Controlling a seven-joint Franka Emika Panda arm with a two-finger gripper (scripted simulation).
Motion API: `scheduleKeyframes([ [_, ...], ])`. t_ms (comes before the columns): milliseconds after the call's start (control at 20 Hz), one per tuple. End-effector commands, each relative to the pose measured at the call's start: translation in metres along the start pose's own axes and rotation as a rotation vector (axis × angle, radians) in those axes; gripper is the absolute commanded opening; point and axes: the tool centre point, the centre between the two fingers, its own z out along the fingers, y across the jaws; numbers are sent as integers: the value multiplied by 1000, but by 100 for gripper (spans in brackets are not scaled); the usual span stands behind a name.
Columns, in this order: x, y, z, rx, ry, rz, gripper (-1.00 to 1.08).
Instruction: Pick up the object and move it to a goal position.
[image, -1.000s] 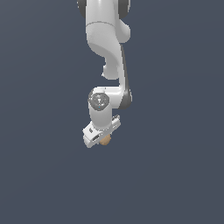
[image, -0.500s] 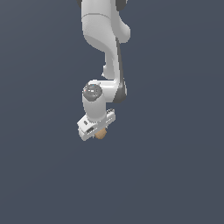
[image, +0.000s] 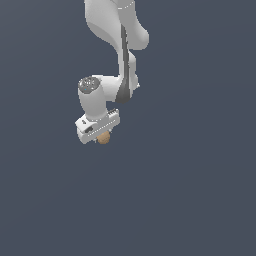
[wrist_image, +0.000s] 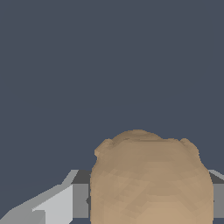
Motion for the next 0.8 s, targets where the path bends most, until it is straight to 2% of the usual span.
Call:
scheduleKeyframes([
  [0,-22,1,-8,0,0,0,-100],
  [400,-71,4,-26,0,0,0,-100],
  [750,-82,6,-30,0,0,0,-100],
])
